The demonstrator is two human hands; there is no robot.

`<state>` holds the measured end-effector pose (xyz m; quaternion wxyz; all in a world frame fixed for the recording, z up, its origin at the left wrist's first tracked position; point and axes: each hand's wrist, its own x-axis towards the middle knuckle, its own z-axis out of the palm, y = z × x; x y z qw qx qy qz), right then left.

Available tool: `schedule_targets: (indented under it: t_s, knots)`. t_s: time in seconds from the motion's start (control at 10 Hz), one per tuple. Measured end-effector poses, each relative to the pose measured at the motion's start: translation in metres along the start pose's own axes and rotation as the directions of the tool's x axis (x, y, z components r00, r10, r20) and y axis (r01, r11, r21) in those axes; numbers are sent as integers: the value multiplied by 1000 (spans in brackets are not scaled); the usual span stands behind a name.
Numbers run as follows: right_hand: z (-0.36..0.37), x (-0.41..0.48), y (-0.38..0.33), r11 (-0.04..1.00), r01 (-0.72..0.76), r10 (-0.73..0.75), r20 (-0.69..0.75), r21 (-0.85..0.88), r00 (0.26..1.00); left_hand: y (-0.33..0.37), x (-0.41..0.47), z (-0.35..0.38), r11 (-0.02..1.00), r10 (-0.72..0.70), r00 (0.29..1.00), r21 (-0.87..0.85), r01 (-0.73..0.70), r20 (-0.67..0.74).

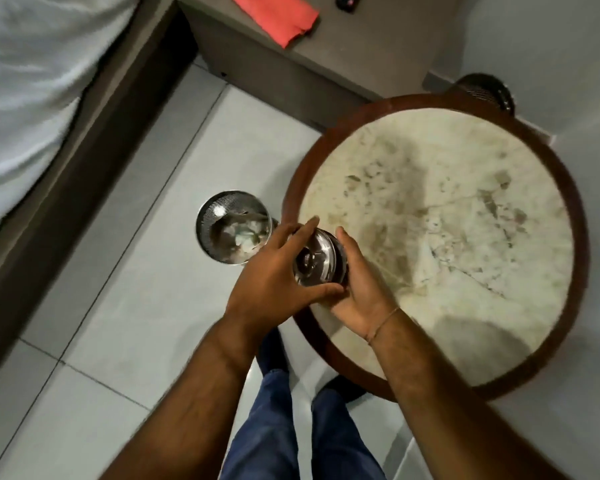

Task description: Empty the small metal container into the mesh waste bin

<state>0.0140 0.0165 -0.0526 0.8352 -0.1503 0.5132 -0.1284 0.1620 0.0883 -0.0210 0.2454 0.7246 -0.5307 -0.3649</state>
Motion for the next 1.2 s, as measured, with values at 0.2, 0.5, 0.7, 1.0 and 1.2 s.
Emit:
schedule_targets:
  t_s: [0.2,0.5,0.7,1.0,1.2]
  knots:
    - [-54,-32,-21,990,17,-4,-93,143,996,59,29,42,998,55,987,26,-59,150]
    - [-117,-66,-47,954,229,-156,-332,193,930,117,71,108,956,123,931,209,-203,343]
    - [-178,-71,-74,927,375,-291,-633,-1,718,122,94,150,886,135,933,381,-264,332]
    - [-197,-60,-59,751,304,-641,-536,-586,550,105,96,179,764,169,932,555,-330,321]
    - [-195,-56,-56,323,91,-826,-233,-942,513,101,86,177,765,204,951,568,-303,232]
